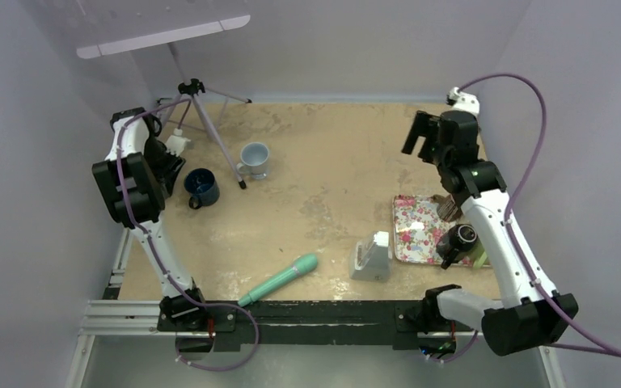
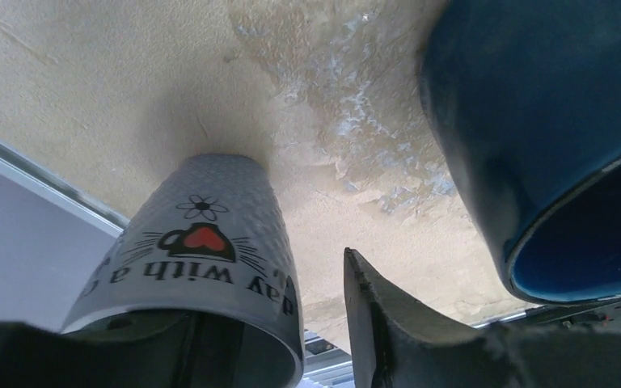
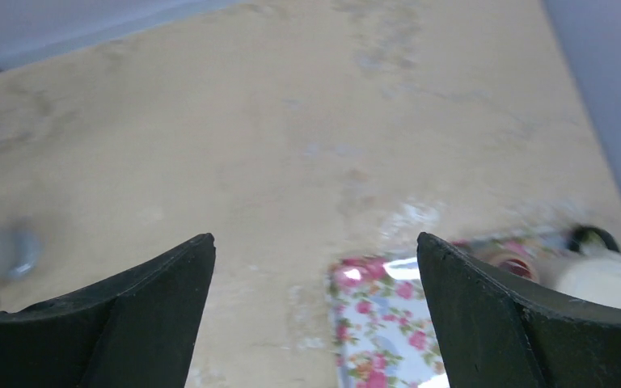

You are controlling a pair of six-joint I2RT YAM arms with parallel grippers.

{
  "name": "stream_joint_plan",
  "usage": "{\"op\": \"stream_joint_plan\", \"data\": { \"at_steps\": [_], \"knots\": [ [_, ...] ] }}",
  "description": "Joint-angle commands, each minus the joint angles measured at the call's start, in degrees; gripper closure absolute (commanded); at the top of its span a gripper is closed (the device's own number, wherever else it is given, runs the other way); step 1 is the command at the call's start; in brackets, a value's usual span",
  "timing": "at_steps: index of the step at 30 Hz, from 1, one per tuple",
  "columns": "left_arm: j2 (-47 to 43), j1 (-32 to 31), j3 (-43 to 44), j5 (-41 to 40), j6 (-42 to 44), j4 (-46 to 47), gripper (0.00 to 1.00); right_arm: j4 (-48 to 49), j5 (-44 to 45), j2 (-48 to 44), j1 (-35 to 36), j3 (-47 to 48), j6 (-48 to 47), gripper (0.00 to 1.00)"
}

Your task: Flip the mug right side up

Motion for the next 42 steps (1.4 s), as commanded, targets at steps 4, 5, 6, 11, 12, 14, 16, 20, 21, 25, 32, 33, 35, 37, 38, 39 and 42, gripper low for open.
{"op": "stream_joint_plan", "data": {
  "at_steps": [4,5,6,11,12,14,16,20,21,25,32,33,35,37,38,39,42],
  "knots": [
    [-6.7,0.0,4.8,3.9,0.0,-3.1,0.43,-4.3,11.0,0.0,-15.5,-10.2,0.4,0.01],
    [-7.1,-0.1,6.0,4.1,-0.3,-4.3,0.42,-4.2,12.5,1.5,-16.7,-10.9,-0.1,0.02],
    [-7.4,0.0,7.0,4.4,-0.5,-5.6,0.41,-4.0,13.2,3.2,-17.9,-11.2,-0.6,0.02],
    [-11.8,-0.6,8.3,8.2,-0.2,-9.8,0.39,-0.3,8.6,10.6,-24.0,-12.5,-3.3,0.05],
    [-12.9,-0.7,7.6,8.7,0.0,-9.9,0.38,0.2,6.9,11.8,-25.2,-12.7,-3.7,0.07],
    [-15.2,-1.0,5.8,9.6,0.5,-10.0,0.37,1.1,4.4,13.9,-26.5,-13.2,-4.3,0.1],
    [-17.0,-1.3,4.7,10.3,0.8,-10.1,0.37,2.0,2.6,15.5,-27.3,-13.6,-5.0,0.15],
    [-19.0,-1.4,3.9,11.4,0.5,-11.4,0.36,2.3,-1.8,18.9,-27.6,-13.8,-6.2,0.3],
    [-19.5,-1.4,3.7,12.0,0.5,-11.5,0.36,2.0,-2.8,19.7,-27.5,-13.6,-6.5,0.32],
    [-21.0,-1.6,2.7,14.0,0.8,-11.4,0.36,0.1,-6.0,22.2,-27.5,-12.9,-7.2,0.45],
    [-20.9,-2.0,2.5,14.6,0.2,-11.0,0.36,-6.9,-12.2,20.7,-25.5,-13.8,-8.3,0.49],
    [-20.7,-2.0,2.5,14.7,0.1,-11.0,0.36,-8.7,-11.8,20.6,-24.4,-12.8,-8.4,0.47],
    [-20.4,-2.2,2.5,14.8,0.2,-11.0,0.36,-12.6,-11.7,21.1,-22.2,-9.6,-9.0,0.38],
    [-20.0,-2.6,2.5,14.8,0.1,-10.9,0.36,-16.2,-11.4,23.0,-20.1,-5.3,-10.5,0.28],
    [-19.8,-2.8,2.6,14.8,0.1,-10.9,0.36,-17.4,-11.2,24.3,-19.5,-2.8,-10.9,0.25],
    [-19.6,-2.9,2.6,14.8,0.1,-10.8,0.36,-18.4,-11.4,26.1,-19.1,-0.5,-12.1,0.2],
    [-19.5,-3.2,2.5,14.8,0.1,-10.9,0.36,-21.7,-5.7,29.6,-16.0,5.7,-17.7,0.2]
  ]
}}
